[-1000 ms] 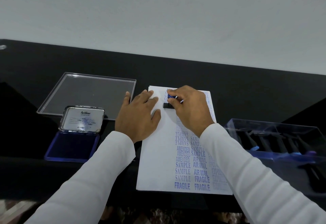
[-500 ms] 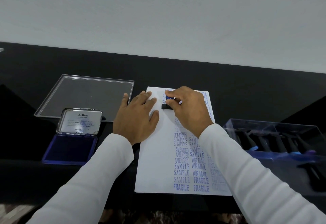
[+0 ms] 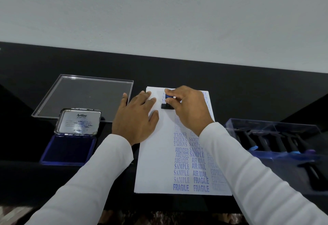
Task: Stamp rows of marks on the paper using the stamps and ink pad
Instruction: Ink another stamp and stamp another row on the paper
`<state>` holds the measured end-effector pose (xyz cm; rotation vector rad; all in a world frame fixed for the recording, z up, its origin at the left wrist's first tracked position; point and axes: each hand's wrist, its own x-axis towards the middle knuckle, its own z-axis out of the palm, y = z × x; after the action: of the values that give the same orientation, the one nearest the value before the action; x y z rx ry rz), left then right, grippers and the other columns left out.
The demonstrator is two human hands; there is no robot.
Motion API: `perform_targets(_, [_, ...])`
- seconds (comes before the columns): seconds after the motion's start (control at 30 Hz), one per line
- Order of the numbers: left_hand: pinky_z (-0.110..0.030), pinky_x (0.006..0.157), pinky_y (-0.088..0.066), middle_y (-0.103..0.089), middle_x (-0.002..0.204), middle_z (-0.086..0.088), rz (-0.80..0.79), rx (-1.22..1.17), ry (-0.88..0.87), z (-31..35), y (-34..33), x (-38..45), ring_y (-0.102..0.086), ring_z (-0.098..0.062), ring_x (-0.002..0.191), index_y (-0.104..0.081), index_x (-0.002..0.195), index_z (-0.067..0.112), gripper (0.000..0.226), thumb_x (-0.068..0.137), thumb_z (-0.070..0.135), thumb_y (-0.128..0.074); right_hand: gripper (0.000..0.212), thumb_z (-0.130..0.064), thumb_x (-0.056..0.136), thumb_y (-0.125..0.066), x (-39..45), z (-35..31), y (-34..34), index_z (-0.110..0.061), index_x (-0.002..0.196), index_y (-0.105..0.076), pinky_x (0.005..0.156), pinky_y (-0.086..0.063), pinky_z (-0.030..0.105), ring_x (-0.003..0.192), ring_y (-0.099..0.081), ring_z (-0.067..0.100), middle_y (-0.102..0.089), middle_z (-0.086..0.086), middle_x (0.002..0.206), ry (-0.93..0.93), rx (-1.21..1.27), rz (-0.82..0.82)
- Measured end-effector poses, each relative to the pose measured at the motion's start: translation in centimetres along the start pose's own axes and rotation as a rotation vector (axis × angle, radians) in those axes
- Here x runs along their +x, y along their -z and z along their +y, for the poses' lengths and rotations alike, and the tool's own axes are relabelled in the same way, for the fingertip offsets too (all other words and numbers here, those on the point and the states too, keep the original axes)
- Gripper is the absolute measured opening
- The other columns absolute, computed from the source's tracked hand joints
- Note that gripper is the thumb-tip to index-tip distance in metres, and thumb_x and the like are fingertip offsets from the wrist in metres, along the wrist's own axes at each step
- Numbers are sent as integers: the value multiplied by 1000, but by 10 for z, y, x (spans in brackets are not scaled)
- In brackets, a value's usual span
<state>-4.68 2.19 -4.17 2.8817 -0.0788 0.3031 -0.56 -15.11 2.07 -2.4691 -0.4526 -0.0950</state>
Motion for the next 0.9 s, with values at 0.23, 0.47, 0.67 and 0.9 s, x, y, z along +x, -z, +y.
perform_targets(0.23, [-54,122,-9,-44,155,1,-12,7,3,0,0,1,-39,-22,145,-54,143,25,62,96,58,-31,28,-29,91,-70,-1,-1,2,-20,118,-72,95,-52,26,97,-64,13,-69,-3,116,-17,34,1])
perform_targets(0.47, [-55,122,-10,-45,155,1,-11,5,3,0,-1,1,-40,-22,145,-54,144,24,62,96,57,-31,26,-28,91,-71,0,0,1,-19,115,-73,89,-49,19,92,-63,12,-69,-4,112,-17,27,2])
perform_targets(0.67, [-57,122,-14,-47,153,0,5,-3,-1,-1,-2,0,-42,-22,143,-57,141,23,59,97,55,-35,31,-28,93,-67,2,-2,1,-20,122,-70,95,-51,27,99,-64,14,-68,-2,118,-27,14,-13])
perform_targets(0.9, [-56,123,-10,-44,156,1,-11,-2,4,-1,0,1,-39,-22,145,-53,144,24,63,96,58,-30,24,-28,89,-73,0,-1,1,-21,112,-73,79,-41,7,89,-62,11,-68,-5,111,-30,30,-21])
